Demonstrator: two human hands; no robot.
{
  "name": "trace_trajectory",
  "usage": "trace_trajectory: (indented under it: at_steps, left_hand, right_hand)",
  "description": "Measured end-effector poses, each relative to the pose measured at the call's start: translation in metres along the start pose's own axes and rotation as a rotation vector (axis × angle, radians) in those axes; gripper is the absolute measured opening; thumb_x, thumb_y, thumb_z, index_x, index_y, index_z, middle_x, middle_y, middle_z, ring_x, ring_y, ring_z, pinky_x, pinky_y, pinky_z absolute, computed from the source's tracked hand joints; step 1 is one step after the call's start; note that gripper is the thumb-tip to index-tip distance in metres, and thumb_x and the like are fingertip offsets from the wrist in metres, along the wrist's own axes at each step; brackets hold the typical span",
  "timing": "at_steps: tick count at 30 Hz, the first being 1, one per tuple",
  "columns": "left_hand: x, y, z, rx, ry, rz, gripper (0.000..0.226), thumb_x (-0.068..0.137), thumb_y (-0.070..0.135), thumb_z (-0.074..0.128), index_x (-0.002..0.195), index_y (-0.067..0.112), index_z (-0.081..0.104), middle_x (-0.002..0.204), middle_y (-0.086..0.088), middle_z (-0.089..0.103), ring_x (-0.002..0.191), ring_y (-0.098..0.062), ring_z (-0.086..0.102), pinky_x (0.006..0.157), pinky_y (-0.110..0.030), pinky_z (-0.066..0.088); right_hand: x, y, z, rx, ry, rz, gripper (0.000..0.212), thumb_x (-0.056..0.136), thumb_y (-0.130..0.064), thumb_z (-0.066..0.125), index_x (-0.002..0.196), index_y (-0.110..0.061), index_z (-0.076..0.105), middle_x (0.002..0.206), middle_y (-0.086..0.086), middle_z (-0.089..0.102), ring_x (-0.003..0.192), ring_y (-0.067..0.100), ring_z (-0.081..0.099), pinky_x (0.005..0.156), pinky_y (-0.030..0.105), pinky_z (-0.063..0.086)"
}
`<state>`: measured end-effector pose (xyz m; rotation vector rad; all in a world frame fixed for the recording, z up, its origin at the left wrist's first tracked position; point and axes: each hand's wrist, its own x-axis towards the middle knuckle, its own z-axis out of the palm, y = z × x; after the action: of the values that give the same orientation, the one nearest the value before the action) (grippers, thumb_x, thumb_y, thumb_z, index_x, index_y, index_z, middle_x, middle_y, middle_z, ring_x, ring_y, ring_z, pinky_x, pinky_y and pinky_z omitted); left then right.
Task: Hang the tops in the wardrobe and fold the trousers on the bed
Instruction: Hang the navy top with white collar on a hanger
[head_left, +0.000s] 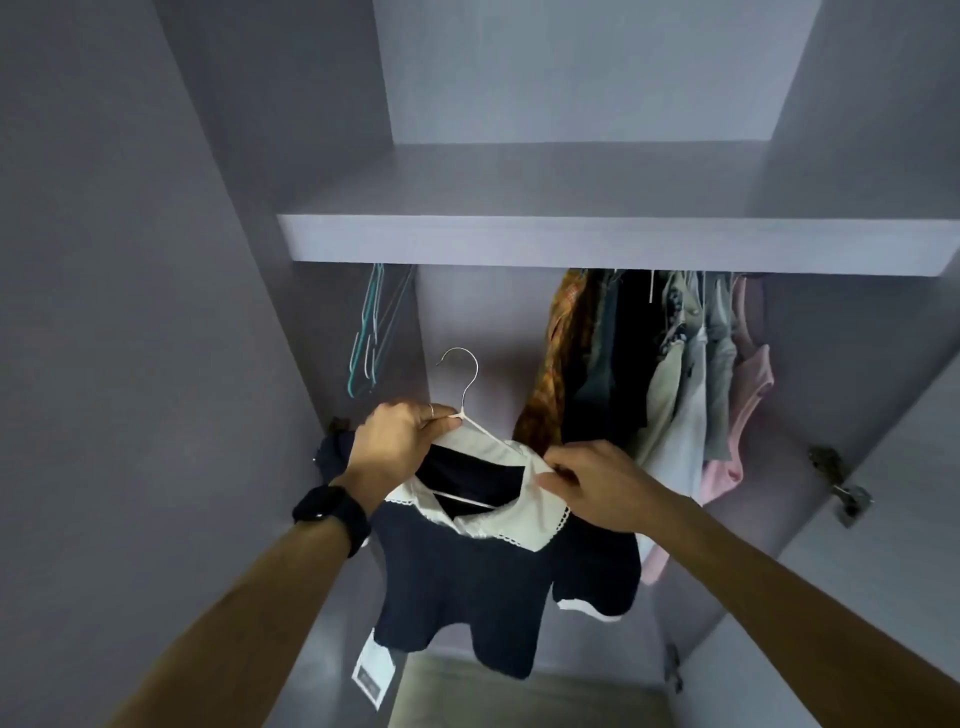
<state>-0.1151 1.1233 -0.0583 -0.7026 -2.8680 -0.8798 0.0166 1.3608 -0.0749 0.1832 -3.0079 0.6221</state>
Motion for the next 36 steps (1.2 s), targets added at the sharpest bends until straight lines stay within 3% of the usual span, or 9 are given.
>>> trace_trajectory:
  at_steps: [4,7,12,15,18,22,27,31,36]
  left_hand:
    - [0.019,-0.02,-0.002,0.088,-0.056,0.13,0.025,0.092,0.053,0.064,0.11,0.039,0.075,0.114,0.013,0.071,0.113,-0.017,0.061,0.095,-0.034,0.048]
    - [0.035,-0.027,-0.007,0.151,-0.028,0.243,0.023,0.095,0.042,0.064,0.115,0.036,0.07,0.127,0.01,0.063,0.122,-0.021,0.054,0.102,-0.04,0.045]
    - [0.064,-0.023,-0.037,0.22,0.389,0.396,0.052,0.086,0.014,0.064,0.137,0.018,0.058,0.15,-0.014,0.044,0.133,-0.039,0.044,0.104,-0.055,0.041]
    - [0.084,-0.011,-0.059,0.319,0.475,0.434,0.074,0.089,0.024,0.06,0.157,0.02,0.03,0.165,-0.014,0.019,0.151,-0.036,0.021,0.118,-0.059,0.021]
    - [0.107,-0.002,-0.067,0.396,0.465,0.433,0.078,0.097,0.039,0.05,0.162,0.024,0.008,0.169,-0.009,0.003,0.155,-0.029,0.004,0.121,-0.059,0.005]
    - [0.136,-0.002,-0.061,0.454,0.465,0.391,0.075,0.103,0.052,0.035,0.161,0.026,-0.005,0.169,-0.006,-0.005,0.156,-0.026,-0.005,0.122,-0.062,0.002]
    - [0.146,0.002,-0.038,0.412,0.549,0.364,0.075,0.103,0.059,0.025,0.16,0.024,-0.008,0.169,-0.011,-0.004,0.155,-0.031,-0.006,0.12,-0.066,0.005]
    - [0.157,-0.006,-0.025,0.393,0.667,0.409,0.074,0.103,0.059,0.025,0.161,0.024,-0.005,0.169,-0.012,-0.001,0.155,-0.032,-0.004,0.119,-0.068,0.005]
    - [0.181,-0.007,-0.013,0.367,0.836,0.456,0.07,0.104,0.058,0.025,0.161,0.024,0.002,0.169,-0.011,0.004,0.155,-0.032,0.0,0.118,-0.069,0.006]
  right_hand:
    - [-0.001,-0.023,0.018,-0.044,0.004,0.129,0.026,0.102,-0.034,0.051,0.081,-0.02,0.043,0.078,-0.002,0.052,0.075,0.022,0.054,0.07,0.038,0.043]
    - [0.002,-0.039,0.028,-0.012,0.04,0.208,0.032,0.102,-0.03,0.054,0.074,-0.022,0.038,0.068,-0.008,0.044,0.064,0.014,0.046,0.064,0.032,0.033]
    - [0.02,-0.061,0.032,0.118,0.097,0.397,0.039,0.101,-0.027,0.056,0.067,-0.024,0.037,0.063,-0.007,0.045,0.061,0.01,0.044,0.054,0.024,0.03]
    - [0.041,-0.067,0.031,0.259,0.147,0.524,0.034,0.099,-0.028,0.057,0.068,-0.02,0.044,0.068,-0.004,0.051,0.07,0.016,0.052,0.061,0.026,0.036]
    - [0.063,-0.065,0.028,0.383,0.192,0.623,0.027,0.099,-0.029,0.057,0.076,-0.014,0.055,0.077,0.0,0.057,0.081,0.021,0.057,0.072,0.026,0.039]
    - [0.098,-0.054,0.02,0.532,0.256,0.696,0.028,0.099,-0.032,0.058,0.108,-0.007,0.067,0.103,0.006,0.065,0.099,0.024,0.061,0.081,0.027,0.043]
    - [0.139,-0.033,0.022,0.621,0.326,0.742,0.035,0.096,-0.033,0.061,0.119,-0.007,0.066,0.12,0.011,0.067,0.111,0.031,0.063,0.097,0.038,0.051]
    - [0.166,-0.016,0.039,0.564,0.447,0.7,0.033,0.098,-0.034,0.056,0.122,-0.011,0.063,0.12,0.009,0.067,0.112,0.03,0.063,0.091,0.031,0.05]
    - [0.195,0.008,0.048,0.312,0.658,0.582,0.027,0.101,-0.033,0.051,0.113,-0.01,0.057,0.116,0.013,0.066,0.109,0.035,0.062,0.091,0.036,0.05]
